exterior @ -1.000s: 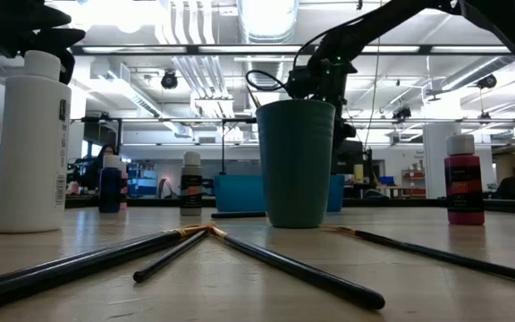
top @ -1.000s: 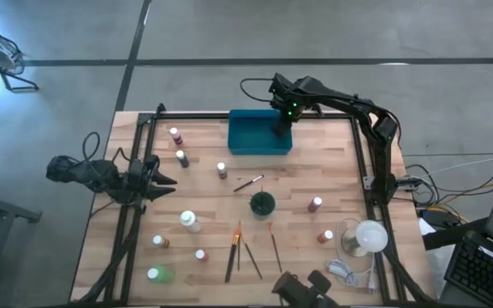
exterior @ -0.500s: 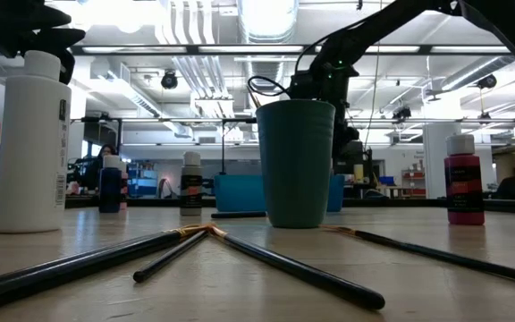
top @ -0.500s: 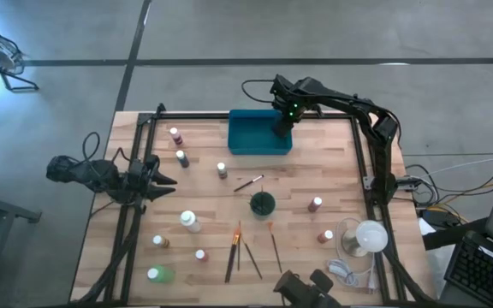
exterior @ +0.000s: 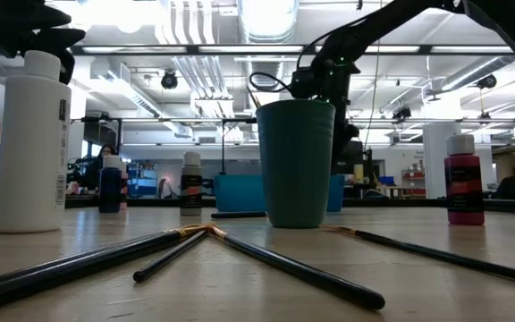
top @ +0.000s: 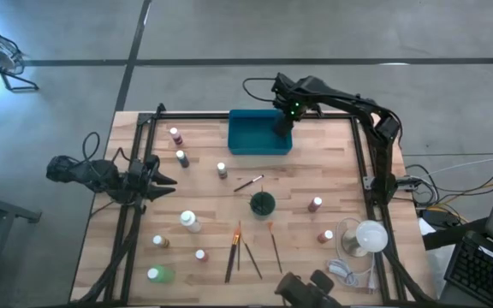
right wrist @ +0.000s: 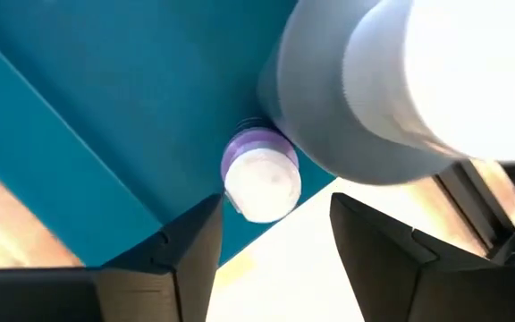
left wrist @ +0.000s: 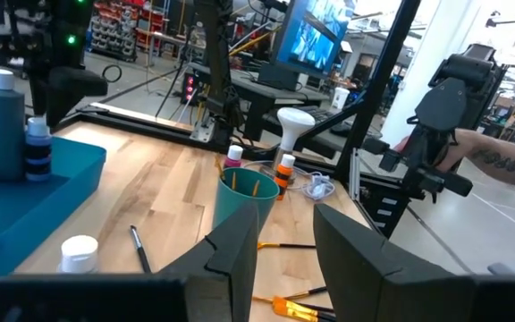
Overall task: Pick & Place Paint Supplies
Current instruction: Put the white paint bottle into the blue bin
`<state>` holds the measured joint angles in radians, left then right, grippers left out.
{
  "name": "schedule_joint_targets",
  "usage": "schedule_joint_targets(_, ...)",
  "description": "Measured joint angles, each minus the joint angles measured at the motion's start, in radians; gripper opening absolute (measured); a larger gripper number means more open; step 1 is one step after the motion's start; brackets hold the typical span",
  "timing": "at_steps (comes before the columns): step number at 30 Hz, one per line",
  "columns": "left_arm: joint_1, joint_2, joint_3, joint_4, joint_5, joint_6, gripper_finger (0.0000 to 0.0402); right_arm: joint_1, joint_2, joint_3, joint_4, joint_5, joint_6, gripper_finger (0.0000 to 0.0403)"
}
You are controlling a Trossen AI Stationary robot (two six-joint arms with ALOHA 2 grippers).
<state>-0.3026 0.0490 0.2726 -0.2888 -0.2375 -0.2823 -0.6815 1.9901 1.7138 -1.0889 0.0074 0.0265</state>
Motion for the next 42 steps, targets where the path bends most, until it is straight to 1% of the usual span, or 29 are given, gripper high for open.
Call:
schedule_joint_targets(4,0.000,0.000,0.000,0.000,0.000,-0.010,0.0117,0.002,-0.049,0.000,-0.016,0.001,-0.004,0.0194)
schedule_joint_targets(10,0.000,0.000,0.009,-0.009,0.000,-0.070,0.0117,0.026,-0.180,0.000,-0.041,0.004,-0.002,0.0177)
schedule_joint_targets(14,0.000,0.003,0.055,-0.050,0.000,-0.089,0.0117,0.068,-0.267,0.000,-0.041,0.004,0.012,0.0171)
schedule_joint_targets(17,0.000,0.033,0.107,-0.120,0.001,-0.097,0.0117,0.100,-0.325,-0.001,-0.039,0.004,0.024,0.0174)
schedule_joint_targets(20,0.000,0.110,0.182,-0.246,0.003,-0.158,0.0117,0.132,-0.372,-0.002,-0.037,0.005,0.029,0.0180)
schedule_joint_targets(22,0.000,0.185,0.240,-0.340,0.005,-0.212,0.0117,0.152,-0.394,-0.002,-0.037,0.021,0.047,0.0183)
schedule_joint_targets(25,0.000,0.310,0.327,-0.453,0.043,-0.256,0.0117,0.167,-0.419,-0.005,-0.036,0.045,0.061,0.0184)
schedule_joint_targets(31,0.000,0.544,0.485,-0.574,0.136,-0.262,0.0122,0.168,-0.430,-0.023,-0.035,0.077,0.072,0.0171)
schedule_joint_targets(33,0.000,0.605,0.519,-0.578,0.175,-0.262,0.0134,0.169,-0.430,-0.034,-0.034,0.076,0.073,0.0168)
schedule_joint_targets(36,0.000,0.671,0.540,-0.586,0.249,-0.284,0.0166,0.169,-0.429,-0.054,-0.034,0.076,0.072,0.0167)
schedule_joint_targets(40,-0.002,0.719,0.541,-0.630,0.351,-0.339,0.0221,0.168,-0.428,-0.088,-0.023,0.076,0.072,0.0174)
schedule_joint_targets(42,-0.002,0.730,0.541,-0.661,0.379,-0.369,0.0242,0.168,-0.428,-0.107,-0.015,0.076,0.072,0.0178)
